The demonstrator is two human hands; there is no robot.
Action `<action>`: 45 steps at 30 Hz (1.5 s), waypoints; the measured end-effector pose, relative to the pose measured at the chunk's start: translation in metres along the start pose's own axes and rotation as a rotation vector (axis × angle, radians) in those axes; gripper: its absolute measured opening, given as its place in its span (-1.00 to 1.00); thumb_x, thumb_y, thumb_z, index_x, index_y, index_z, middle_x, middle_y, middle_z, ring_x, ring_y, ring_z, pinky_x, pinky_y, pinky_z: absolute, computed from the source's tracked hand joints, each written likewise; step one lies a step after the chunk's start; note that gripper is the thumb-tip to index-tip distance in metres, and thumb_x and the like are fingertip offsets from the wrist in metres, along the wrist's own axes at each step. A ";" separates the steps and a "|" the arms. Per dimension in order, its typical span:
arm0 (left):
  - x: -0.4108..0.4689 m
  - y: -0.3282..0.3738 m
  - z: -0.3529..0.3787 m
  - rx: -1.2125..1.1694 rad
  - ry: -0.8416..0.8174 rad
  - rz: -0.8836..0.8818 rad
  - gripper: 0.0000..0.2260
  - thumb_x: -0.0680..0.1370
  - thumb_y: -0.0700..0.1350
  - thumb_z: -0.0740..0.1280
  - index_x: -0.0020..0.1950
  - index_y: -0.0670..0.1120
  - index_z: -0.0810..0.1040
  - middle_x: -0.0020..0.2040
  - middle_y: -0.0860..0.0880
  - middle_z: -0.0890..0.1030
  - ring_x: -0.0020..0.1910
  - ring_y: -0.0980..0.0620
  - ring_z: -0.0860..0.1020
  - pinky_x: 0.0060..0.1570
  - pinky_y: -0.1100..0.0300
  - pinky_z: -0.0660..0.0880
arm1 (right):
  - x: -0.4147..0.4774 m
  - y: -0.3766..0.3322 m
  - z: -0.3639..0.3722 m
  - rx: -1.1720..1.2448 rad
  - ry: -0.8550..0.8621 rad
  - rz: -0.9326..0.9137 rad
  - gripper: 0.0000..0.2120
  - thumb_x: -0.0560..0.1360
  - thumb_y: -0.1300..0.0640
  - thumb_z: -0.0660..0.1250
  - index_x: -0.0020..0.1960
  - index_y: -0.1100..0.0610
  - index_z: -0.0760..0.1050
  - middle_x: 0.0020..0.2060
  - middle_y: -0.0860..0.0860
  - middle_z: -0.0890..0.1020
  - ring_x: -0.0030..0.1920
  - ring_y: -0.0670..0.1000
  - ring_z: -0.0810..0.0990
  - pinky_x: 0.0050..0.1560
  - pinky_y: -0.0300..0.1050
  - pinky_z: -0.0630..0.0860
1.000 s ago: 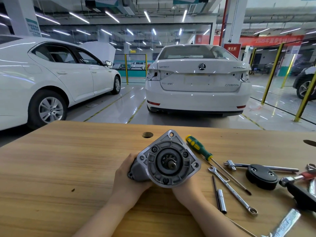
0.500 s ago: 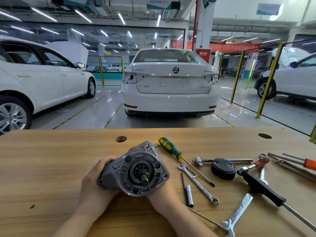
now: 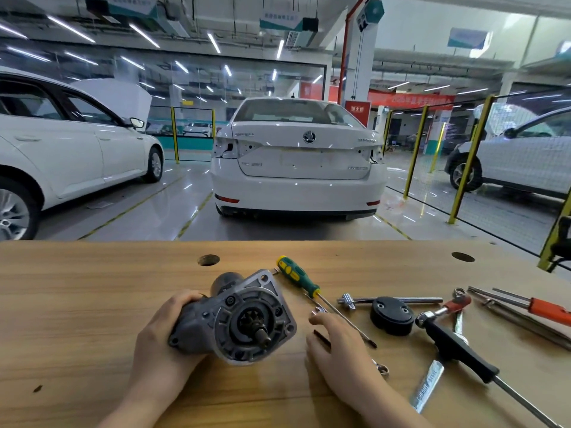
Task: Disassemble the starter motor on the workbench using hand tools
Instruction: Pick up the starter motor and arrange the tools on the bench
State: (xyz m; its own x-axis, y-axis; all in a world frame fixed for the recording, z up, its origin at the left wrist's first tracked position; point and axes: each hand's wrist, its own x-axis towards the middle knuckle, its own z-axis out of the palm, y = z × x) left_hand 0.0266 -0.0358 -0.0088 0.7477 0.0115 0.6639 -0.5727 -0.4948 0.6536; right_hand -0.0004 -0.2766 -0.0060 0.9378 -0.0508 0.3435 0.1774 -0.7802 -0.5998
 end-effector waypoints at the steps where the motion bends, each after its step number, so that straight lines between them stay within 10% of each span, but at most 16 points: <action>1: 0.000 -0.001 -0.001 0.020 0.005 0.001 -0.33 0.05 -0.45 0.59 0.03 0.01 0.50 -0.07 0.15 0.57 -0.09 0.16 0.54 -0.07 0.69 0.26 | 0.002 0.000 -0.005 0.005 0.017 0.003 -0.72 0.54 0.12 0.24 0.25 0.04 0.42 0.20 -0.09 0.49 0.20 -0.13 0.43 0.09 -0.42 0.23; 8: 0.001 -0.001 -0.001 0.099 0.040 -0.029 -0.30 0.05 -0.48 0.57 0.06 0.00 0.50 -0.01 -0.01 0.57 -0.05 -0.04 0.53 -0.03 0.70 0.24 | 0.018 0.023 -0.057 0.260 0.224 0.143 -0.82 0.51 0.13 0.31 0.12 0.01 0.49 -0.12 -0.22 0.55 -0.09 -0.29 0.50 -0.24 -0.48 0.38; 17: -0.003 0.010 0.005 0.237 -0.087 0.029 -0.39 0.04 -0.55 0.54 0.05 -0.25 0.58 0.11 -0.20 0.58 0.13 -0.10 0.46 0.22 0.29 0.34 | 0.019 0.061 -0.077 0.264 0.339 0.298 -0.79 0.49 0.18 0.34 0.11 0.16 0.55 -0.14 -0.05 0.59 -0.08 -0.08 0.53 -0.15 -0.29 0.35; 21: -0.003 0.007 0.003 0.234 -0.084 0.029 -0.39 0.06 -0.57 0.52 0.07 -0.26 0.57 0.12 -0.20 0.57 0.16 -0.19 0.49 0.25 0.54 0.21 | 0.016 0.062 -0.071 0.162 0.245 0.271 -0.83 0.49 0.16 0.33 0.08 0.11 0.55 -0.21 -0.15 0.56 -0.17 -0.24 0.50 -0.29 -0.43 0.32; 26: -0.004 0.006 0.006 0.281 -0.130 0.021 -0.39 0.06 -0.54 0.54 0.08 -0.26 0.57 0.13 -0.26 0.57 0.17 -0.28 0.50 0.17 -0.04 0.34 | 0.017 0.048 -0.061 -0.059 0.085 0.123 -0.81 0.51 0.17 0.29 0.09 0.06 0.60 -0.13 -0.10 0.60 -0.21 -0.26 0.46 -0.25 -0.41 0.34; 32: -0.004 0.001 0.006 0.290 -0.147 0.020 -0.39 0.07 -0.52 0.54 0.09 -0.26 0.56 0.14 -0.24 0.57 0.15 -0.29 0.52 0.13 -0.03 0.36 | 0.040 0.026 -0.054 -0.576 -0.350 -0.164 -0.69 0.55 0.14 0.24 0.26 -0.05 0.48 0.13 -0.04 0.46 0.06 -0.02 0.47 -0.06 -0.22 0.42; 38: -0.004 -0.008 0.005 0.273 -0.157 0.068 -0.33 0.03 -0.49 0.57 0.09 -0.18 0.54 0.13 -0.19 0.57 0.15 -0.04 0.43 0.09 -0.01 0.38 | 0.054 0.026 -0.048 -0.873 -0.397 -0.421 -0.80 0.55 0.17 0.17 0.09 0.11 0.54 -0.01 0.02 0.52 -0.04 0.01 0.47 -0.15 -0.18 0.30; 41: -0.003 -0.009 0.006 0.276 -0.164 0.066 -0.31 0.01 -0.50 0.56 0.09 -0.17 0.54 0.12 -0.19 0.58 0.14 -0.09 0.46 0.09 -0.01 0.38 | 0.057 0.026 -0.057 -0.714 -0.316 -0.398 -0.84 0.56 0.09 0.16 0.02 0.08 0.50 -0.09 -0.05 0.49 -0.08 -0.02 0.46 -0.14 -0.18 0.34; 45: -0.004 -0.005 0.006 0.290 -0.168 0.039 -0.32 0.02 -0.51 0.56 0.11 -0.21 0.55 0.14 -0.22 0.57 0.15 -0.13 0.46 0.09 0.00 0.37 | 0.059 0.009 -0.080 0.097 0.091 -0.122 -0.87 0.54 0.20 0.24 -0.18 0.07 0.41 -0.24 -0.05 0.52 -0.21 -0.06 0.48 -0.19 -0.32 0.43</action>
State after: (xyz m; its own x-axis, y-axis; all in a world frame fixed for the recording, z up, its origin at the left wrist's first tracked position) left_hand 0.0291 -0.0387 -0.0172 0.7860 -0.1432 0.6014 -0.5002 -0.7191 0.4824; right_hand 0.0325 -0.3370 0.0668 0.8775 -0.0193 0.4791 0.3199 -0.7207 -0.6150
